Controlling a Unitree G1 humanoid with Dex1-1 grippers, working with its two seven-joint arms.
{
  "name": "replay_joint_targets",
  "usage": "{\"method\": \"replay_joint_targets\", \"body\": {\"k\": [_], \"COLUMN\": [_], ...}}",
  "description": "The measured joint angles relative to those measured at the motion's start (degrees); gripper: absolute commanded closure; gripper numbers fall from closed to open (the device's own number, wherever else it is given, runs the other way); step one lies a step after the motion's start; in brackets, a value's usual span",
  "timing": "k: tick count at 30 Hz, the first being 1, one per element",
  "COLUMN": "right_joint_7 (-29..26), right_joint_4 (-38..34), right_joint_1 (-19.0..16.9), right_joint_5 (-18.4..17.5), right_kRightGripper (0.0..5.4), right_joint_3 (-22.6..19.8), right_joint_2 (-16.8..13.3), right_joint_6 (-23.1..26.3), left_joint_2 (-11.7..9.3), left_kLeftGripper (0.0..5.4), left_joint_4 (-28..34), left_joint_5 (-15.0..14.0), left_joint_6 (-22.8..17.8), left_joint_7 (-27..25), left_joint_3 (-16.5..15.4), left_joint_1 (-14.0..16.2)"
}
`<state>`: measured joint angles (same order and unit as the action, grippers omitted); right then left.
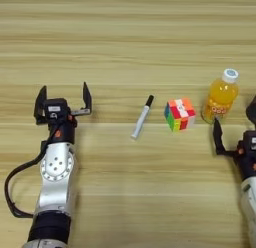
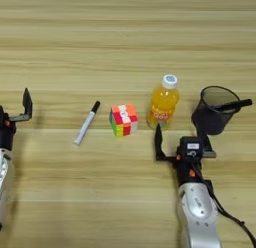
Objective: Move the objects on the table
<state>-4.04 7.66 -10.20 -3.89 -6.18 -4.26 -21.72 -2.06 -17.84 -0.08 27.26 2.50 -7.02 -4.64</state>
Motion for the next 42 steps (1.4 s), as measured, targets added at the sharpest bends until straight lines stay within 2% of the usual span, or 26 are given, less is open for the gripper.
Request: {"method": "replay_joint_targets", "body": {"k": [6, 9, 12, 16, 19, 23, 33, 42], "right_joint_7": [6.36, 9.96, 12.38, 11.99, 10.26, 7.67, 4.77, 4.54], "right_joint_4": [3.35, 5.81, 8.06, 10.24, 12.53, 14.09, 13.24, 18.37], "right_joint_1": [-0.67, 0.36, 1.83, 3.73, 6.02, 7.78, 8.10, 13.99], "right_joint_5": [0.50, 1.53, 0.97, 0.34, 0.27, 0.01, -0.53, -0.74], "right_kRightGripper": [0.02, 0.02, 0.02, 0.02, 0.02, 0.02, 0.02, 0.02], "right_joint_3": [-4.48, -6.81, -9.94, -10.26, -10.28, -9.72, -8.81, -9.68], "right_joint_2": [1.26, 1.16, 0.15, -0.89, -3.06, -4.42, -4.58, -7.09], "right_joint_6": [-1.81, -2.37, -2.61, -2.46, -1.24, -0.20, 1.49, 2.36], "left_joint_2": [-0.94, -0.99, -1.29, -1.43, -1.48, -1.55, -1.87, -1.93], "left_kLeftGripper": [0.00, 0.00, 0.00, 0.00, 0.00, 0.00, 0.00, 0.00], "left_joint_4": [-0.66, -0.96, -1.38, -1.97, -2.33, -2.73, -3.26, -3.74], "left_joint_5": [0.31, 0.34, 0.35, 0.35, 0.36, 0.41, 1.16, 1.21], "left_joint_6": [-0.04, -0.04, -0.05, -0.05, -0.04, -0.03, -0.04, -0.02], "left_joint_7": [0.16, 0.24, 0.32, 0.36, 0.37, 0.44, 0.52, 0.54], "left_joint_3": [0.21, 0.43, 0.42, 0.46, 0.51, 0.52, 0.55, 0.55], "left_joint_1": [0.00, 0.00, 0.00, -0.02, -0.09, -0.14, -0.23, -0.43]}}
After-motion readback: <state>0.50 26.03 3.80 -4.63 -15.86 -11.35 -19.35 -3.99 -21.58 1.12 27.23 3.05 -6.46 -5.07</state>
